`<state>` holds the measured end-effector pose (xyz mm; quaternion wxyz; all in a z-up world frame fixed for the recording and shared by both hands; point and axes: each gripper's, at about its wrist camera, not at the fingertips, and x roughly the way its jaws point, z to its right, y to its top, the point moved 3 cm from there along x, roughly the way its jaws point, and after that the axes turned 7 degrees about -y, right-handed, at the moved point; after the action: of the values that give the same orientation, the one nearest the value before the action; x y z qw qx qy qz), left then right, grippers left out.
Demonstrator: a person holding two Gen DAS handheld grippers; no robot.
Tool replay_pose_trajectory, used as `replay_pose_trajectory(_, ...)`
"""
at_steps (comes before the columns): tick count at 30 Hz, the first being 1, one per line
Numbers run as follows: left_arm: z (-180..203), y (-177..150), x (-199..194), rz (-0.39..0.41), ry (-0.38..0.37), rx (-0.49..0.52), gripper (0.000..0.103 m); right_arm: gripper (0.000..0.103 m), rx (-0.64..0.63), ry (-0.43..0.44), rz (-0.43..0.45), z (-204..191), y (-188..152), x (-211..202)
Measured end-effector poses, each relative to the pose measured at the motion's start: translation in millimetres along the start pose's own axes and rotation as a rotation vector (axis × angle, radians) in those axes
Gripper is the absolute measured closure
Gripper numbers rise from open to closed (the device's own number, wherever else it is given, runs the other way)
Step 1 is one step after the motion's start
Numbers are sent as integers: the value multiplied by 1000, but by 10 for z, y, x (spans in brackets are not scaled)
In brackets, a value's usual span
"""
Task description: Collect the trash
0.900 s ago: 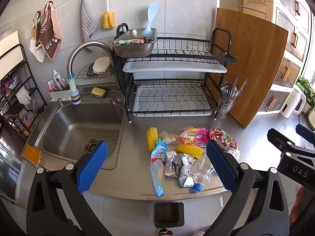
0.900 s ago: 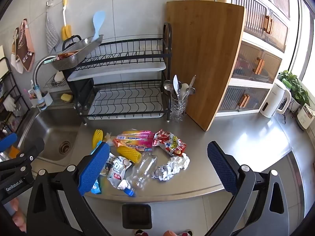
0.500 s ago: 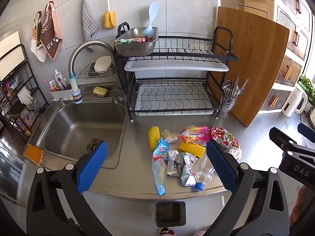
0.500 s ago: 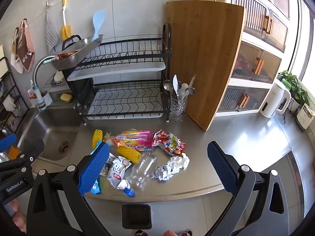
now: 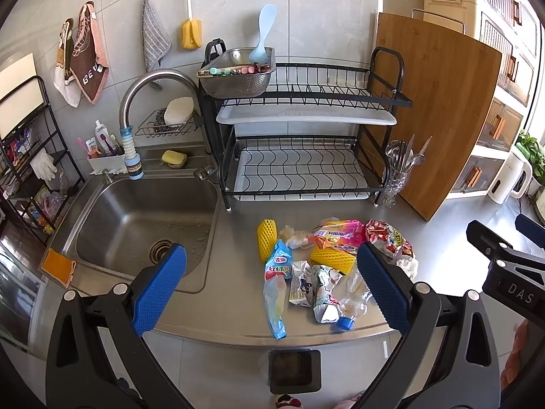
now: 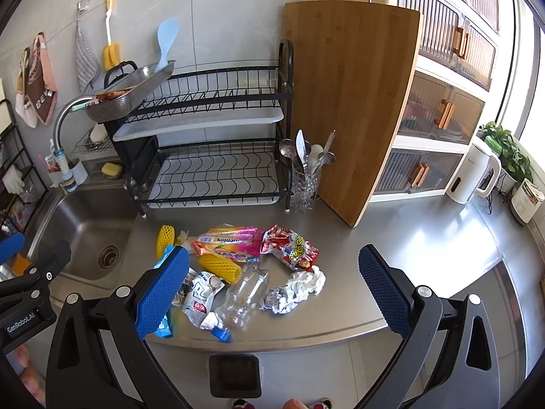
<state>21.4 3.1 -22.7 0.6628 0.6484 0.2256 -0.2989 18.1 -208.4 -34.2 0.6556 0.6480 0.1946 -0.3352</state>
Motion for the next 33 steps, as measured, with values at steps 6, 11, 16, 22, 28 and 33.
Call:
replay_pose_trajectory(6, 1, 2, 9, -4, 0, 2, 8, 3, 0, 1, -2, 9, 7, 12)
replay_pose_trajectory(11, -16, 4, 13, -5, 3, 2, 8, 3, -1, 3, -4, 7, 5, 21)
replay_pose_trajectory(16, -18, 11, 24, -4, 5, -1, 8, 3, 1, 2, -5, 17, 8, 25)
replay_pose_trajectory(22, -27, 3, 44, -5, 10, -7, 8, 3, -2, 5, -5, -2, 12, 18)
replay_pose_trajectory(28, -40, 9, 48, -3, 10, -7, 8, 3, 1, 4, -3, -7, 18, 13)
replay_pose_trajectory(33, -45, 2, 65, -8, 12, -9, 8, 3, 1, 2, -11, -6, 13, 49)
